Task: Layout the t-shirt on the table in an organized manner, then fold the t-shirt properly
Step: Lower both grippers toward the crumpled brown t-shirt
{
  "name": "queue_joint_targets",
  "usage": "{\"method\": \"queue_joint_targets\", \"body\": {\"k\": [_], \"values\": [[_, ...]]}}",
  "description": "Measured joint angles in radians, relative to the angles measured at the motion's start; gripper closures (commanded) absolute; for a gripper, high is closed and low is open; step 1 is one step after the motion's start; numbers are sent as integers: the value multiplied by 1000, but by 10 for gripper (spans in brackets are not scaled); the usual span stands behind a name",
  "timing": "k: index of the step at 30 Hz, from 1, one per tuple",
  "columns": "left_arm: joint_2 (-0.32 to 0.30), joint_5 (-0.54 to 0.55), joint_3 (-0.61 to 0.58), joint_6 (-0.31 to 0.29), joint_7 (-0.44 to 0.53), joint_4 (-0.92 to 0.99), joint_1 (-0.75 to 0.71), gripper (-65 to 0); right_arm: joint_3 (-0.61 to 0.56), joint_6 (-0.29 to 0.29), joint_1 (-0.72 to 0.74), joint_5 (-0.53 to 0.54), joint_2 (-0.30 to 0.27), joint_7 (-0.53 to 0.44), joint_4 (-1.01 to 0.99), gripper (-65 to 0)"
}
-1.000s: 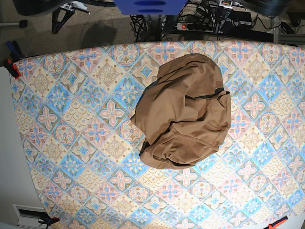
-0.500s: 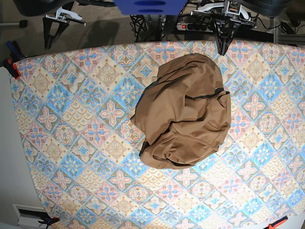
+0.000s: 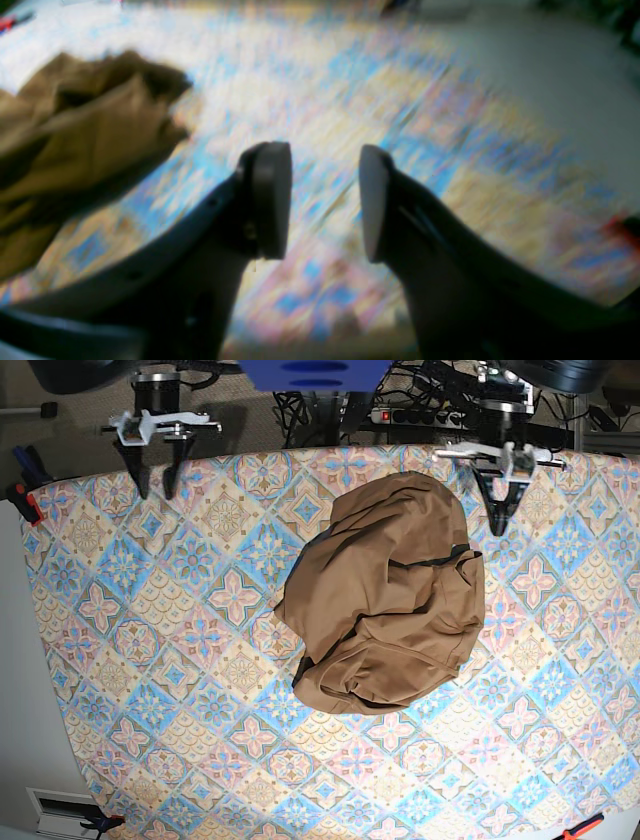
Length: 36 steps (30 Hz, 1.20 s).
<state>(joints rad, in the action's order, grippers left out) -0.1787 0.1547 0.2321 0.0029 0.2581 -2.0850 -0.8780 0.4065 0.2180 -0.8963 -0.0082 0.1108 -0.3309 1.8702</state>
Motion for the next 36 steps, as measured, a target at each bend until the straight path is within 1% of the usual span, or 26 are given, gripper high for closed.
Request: {"method": "queue_joint_targets", "body": {"k": [2,3,5,7,8,9,10,11,12,14,18,20,23,25,30,32,36], "values": [[-11,90,39,-11,-106,-3,11,-34,-35,-1,-2,0,1,73,16,-291],[-35,124,58,-23,-143,-8,14,-59,-56,-1,0,1,0,104,24,-302],[-99,202,89,-60,-181,-10,19,-113,-89,9,14,-1,-15,137,27,-323],[-137,276,93,-108,-191,-10,25,-167,-114,6,50,-2,-34,149,27,-342],[-158,299,90,-149,-199,-10,24,-191,-132,-5,72,1,-37,143,29,-353],[-180,311,80,-194,-207,-10,24,-214,-156,-6,93,0,-45,140,32,-366],[-198,323,77,-230,-228,-11,23,-229,-175,4,103,0,-50,139,34,-378],[-213,323,76,-251,-257,-11,24,-245,-193,3,108,0,-54,142,35,-388],[-222,319,78,-258,-286,-11,24,-257,-210,3,112,0,-53,176,38,-395],[-229,317,82,-254,-349,-10,40,-259,-243,0,134,0,-53,278,39,-399],[-220,317,84,-263,-432,-8,108,-259,-312,0,262,-1,-57,422,42,-399],[-221,317,85,-266,-483,-5,116,-259,-351,-2,294,1,-73,468,50,-399],[-220,317,88,-258,-536,4,138,-259,-447,1,325,-2,-114,552,49,-399],[-219,317,95,-272,-560,4,156,-259,-516,3,364,-3,-137,595,48,-398],[-223,316,141,-258,-673,4,192,-259,-632,-6,442,-1,-139,702,48,-398],[-222,317,140,-262,-689,4,203,-259,-668,0,462,-2,-140,725,47,-398],[-219,317,138,-265,-689,4,208,-259,-704,-6,516,0,-142,773,45,-398]]}}
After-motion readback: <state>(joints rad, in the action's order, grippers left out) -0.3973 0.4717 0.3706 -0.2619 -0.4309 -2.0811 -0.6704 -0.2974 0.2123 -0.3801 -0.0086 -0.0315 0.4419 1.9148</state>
